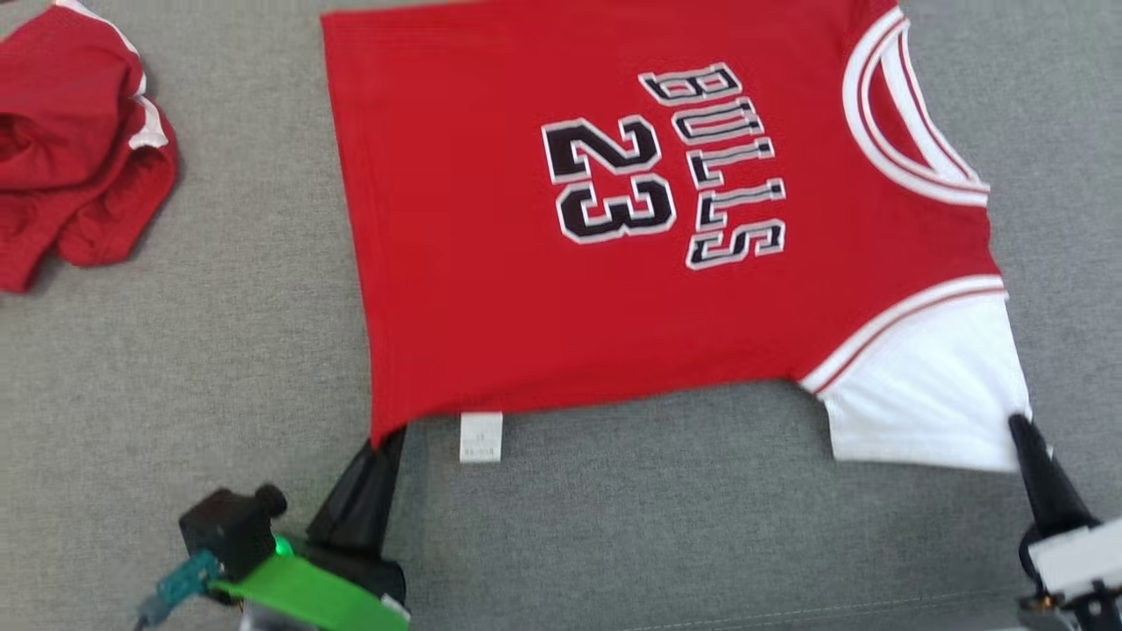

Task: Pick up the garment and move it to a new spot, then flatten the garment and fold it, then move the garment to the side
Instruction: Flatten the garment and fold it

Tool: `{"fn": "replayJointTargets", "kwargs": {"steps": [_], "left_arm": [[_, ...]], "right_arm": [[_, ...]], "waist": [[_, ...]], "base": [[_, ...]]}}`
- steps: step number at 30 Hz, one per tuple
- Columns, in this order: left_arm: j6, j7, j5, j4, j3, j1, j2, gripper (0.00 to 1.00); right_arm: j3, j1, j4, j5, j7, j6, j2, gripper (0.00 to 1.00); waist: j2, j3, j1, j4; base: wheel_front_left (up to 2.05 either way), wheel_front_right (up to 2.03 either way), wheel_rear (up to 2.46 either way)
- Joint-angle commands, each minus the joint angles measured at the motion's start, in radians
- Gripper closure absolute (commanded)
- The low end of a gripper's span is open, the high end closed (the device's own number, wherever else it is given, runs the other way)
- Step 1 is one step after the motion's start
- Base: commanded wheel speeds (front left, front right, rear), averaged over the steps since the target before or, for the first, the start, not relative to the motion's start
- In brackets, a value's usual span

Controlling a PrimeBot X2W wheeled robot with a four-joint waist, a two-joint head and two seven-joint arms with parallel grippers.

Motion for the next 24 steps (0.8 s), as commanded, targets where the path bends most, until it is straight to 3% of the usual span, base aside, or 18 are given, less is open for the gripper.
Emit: {"fn": "replayJointTargets", "kwargs": {"steps": [1,5,8,13,19,24], "left_arm": [[0.015,-0.005,0.004,-0.041,0.017,0.061,0.002,1.0],[0.023,-0.005,0.001,-0.127,0.034,0.194,-0.01,1.0],[0.014,0.006,-0.028,-0.163,0.039,0.222,-0.006,1.0],[0.009,0.08,-0.075,-0.191,0.047,0.166,0.014,1.0],[0.022,0.212,-0.161,-0.201,0.057,0.059,0.003,1.0],[0.035,0.322,-0.237,-0.16,0.058,-0.035,-0.014,1.0]], "right_arm": [[0.003,0.077,-0.013,0.023,-0.012,0.0,-0.003,1.0],[0.015,0.214,-0.042,0.054,-0.061,0.0,-0.004,1.0],[0.017,0.218,-0.064,0.059,-0.08,0.0,-0.004,1.0],[-0.023,0.11,-0.096,0.005,-0.03,0.0,-0.004,1.0],[-0.06,-0.064,-0.13,-0.091,0.12,0.0,-0.003,1.0],[-0.069,-0.226,-0.067,-0.192,0.244,0.0,-0.003,1.0]], "waist": [[-0.0001,-0.056,0.0001,0.013],[-0.0001,-0.039,0.0001,0.025],[-0.0001,-0.029,0.0001,0.022],[-0.0001,-0.028,0.0001,0.022],[-0.0001,-0.038,0.0001,0.04],[-0.0001,-0.034,0.0001,0.043]], "base": [[0.0,0.0,0.0],[0.0,0.0,0.0],[0.0,0.0,0.0],[0.0,0.0,0.0],[0.0,0.0,0.0],[0.0,0.0,0.0]]}}
